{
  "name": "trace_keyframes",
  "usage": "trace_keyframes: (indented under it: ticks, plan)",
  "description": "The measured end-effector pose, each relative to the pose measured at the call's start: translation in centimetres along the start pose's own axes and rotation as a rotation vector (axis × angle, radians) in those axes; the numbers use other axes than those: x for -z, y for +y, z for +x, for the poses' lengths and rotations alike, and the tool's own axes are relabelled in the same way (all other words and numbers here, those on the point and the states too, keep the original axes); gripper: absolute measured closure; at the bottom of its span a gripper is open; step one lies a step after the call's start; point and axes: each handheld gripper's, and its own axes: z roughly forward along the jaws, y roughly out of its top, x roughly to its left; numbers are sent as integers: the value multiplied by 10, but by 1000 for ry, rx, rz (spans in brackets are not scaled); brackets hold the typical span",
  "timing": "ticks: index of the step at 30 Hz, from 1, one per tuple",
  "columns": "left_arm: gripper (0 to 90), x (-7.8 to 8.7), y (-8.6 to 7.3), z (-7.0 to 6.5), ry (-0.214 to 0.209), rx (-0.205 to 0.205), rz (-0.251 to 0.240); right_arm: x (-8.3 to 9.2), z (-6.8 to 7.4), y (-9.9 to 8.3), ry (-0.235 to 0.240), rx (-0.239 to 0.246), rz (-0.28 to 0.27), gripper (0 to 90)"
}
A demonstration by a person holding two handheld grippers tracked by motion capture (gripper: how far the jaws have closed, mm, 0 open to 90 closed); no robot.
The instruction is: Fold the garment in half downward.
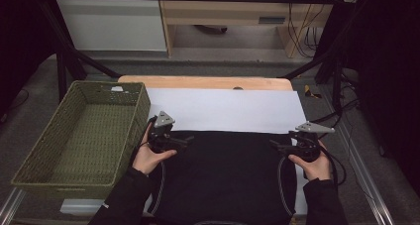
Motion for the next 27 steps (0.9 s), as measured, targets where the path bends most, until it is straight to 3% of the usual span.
trace_keyframes:
  ticks: [6, 12, 14, 20, 27]
  plan:
    - [61, -23, -6, 17, 62, 17, 50, -12, -12, -1, -30, -15, 17, 125]
    - [139, -40, -14, 31, 69, 71, 105, -19, -19, -5, -44, -21, 50, 126]
    - [239, -45, -16, 35, 63, 87, 111, -24, -25, -9, -55, -32, 81, 122]
    - [353, -55, -22, 39, 68, 68, 133, -34, -34, -14, -107, -16, 156, 129]
    - [461, -60, -25, 40, 81, 33, 164, -43, -40, -19, -144, -5, 206, 142]
